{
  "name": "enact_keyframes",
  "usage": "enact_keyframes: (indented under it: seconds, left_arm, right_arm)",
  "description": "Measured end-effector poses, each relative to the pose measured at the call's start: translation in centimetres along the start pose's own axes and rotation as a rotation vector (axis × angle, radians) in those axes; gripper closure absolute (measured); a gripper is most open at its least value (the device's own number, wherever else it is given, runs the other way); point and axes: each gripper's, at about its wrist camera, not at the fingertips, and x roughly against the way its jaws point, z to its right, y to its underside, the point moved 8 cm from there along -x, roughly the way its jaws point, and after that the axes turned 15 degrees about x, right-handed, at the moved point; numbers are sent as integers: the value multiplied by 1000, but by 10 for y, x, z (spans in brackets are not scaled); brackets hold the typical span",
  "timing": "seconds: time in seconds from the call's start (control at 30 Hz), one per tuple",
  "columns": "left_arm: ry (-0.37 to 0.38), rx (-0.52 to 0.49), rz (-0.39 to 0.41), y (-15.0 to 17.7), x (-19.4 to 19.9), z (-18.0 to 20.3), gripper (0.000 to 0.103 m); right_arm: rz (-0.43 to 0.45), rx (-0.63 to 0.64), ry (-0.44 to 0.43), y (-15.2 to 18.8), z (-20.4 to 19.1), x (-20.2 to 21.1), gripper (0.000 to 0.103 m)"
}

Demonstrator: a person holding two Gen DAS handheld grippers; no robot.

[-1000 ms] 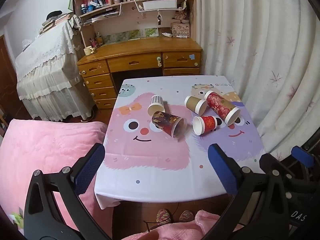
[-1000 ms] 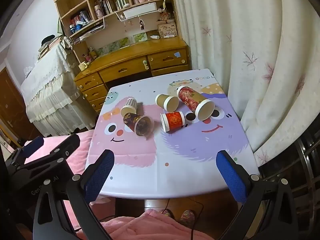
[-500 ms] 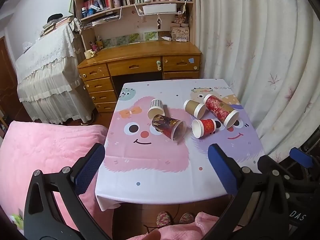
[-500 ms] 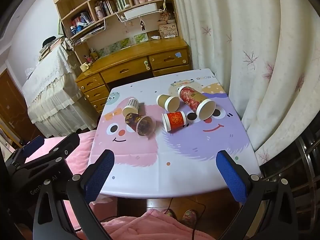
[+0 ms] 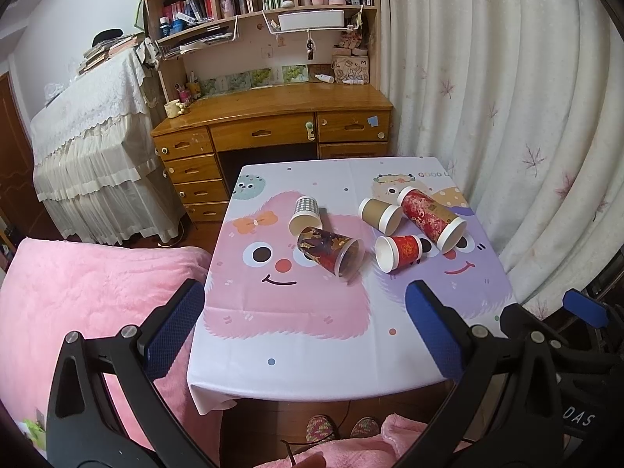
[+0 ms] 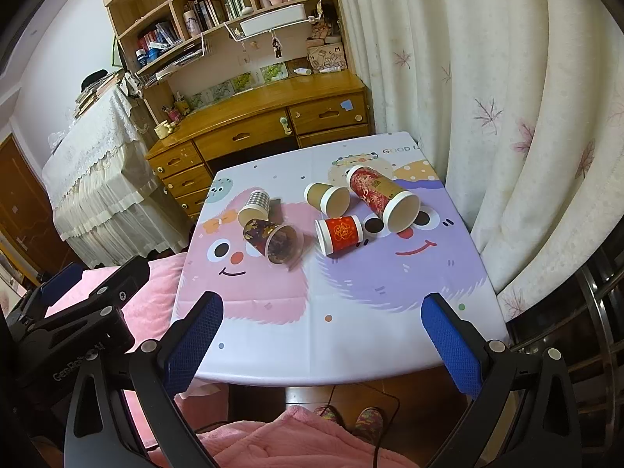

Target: Flip cup upright

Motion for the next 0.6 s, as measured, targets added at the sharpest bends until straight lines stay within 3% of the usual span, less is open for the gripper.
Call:
enact_keyframes:
  seconds: [0.6]
  left_arm:
    - [11, 7, -15, -8, -4, -4, 1]
  right_arm:
    - [2, 6, 15, -9, -7, -4, 0]
